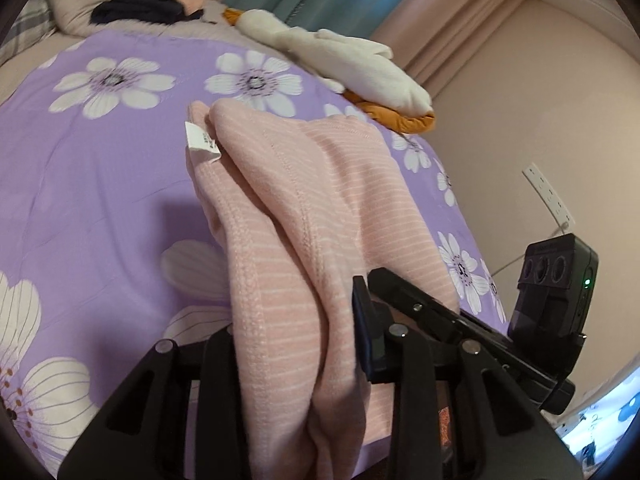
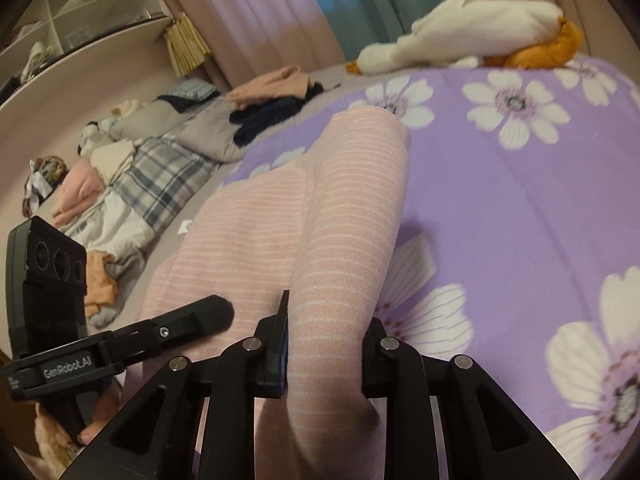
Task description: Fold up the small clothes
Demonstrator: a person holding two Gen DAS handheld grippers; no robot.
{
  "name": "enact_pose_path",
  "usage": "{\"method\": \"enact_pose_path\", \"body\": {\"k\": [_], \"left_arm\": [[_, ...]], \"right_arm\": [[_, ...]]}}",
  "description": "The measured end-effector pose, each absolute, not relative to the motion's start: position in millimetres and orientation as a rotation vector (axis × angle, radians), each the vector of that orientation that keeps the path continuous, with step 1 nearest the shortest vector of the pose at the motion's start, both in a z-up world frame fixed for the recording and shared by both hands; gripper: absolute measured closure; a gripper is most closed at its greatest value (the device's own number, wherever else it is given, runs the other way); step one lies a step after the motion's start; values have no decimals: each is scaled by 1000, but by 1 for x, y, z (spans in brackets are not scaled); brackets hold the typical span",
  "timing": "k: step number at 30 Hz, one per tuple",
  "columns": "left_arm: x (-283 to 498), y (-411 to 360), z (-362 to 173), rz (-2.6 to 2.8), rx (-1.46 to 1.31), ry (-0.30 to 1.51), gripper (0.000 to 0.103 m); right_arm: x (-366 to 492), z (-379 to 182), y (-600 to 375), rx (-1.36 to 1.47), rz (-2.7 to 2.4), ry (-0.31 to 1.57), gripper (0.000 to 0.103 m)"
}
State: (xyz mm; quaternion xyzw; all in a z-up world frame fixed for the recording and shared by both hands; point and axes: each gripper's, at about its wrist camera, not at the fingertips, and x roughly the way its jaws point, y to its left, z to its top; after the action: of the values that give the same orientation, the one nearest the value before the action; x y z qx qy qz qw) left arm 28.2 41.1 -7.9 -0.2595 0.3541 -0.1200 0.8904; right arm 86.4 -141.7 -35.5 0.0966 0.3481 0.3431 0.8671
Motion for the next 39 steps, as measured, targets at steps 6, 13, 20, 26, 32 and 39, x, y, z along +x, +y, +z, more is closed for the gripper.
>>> {"method": "enact_pose_path", "body": {"k": [6, 13, 20, 26, 32, 39], "left_arm": [[52, 15, 7, -290, -496, 730, 72], [86, -1, -11, -273, -508, 767, 71], [110, -6, -41, -204, -502, 822, 71], [123, -3, -75, -159, -510, 909, 70], [124, 0, -89, -129, -483, 947, 63], [107, -1, -76, 1, -395, 953, 32]], "right_arm": [[97, -28, -161, 193, 671, 714, 78], [122, -32, -182, 169, 643, 699, 78], [146, -59, -181, 149, 639, 742, 78], [162, -92, -176, 147, 637, 854, 78], [159, -100, -176, 127, 611, 875, 76], [153, -91, -190, 122, 510, 880, 47]]}}
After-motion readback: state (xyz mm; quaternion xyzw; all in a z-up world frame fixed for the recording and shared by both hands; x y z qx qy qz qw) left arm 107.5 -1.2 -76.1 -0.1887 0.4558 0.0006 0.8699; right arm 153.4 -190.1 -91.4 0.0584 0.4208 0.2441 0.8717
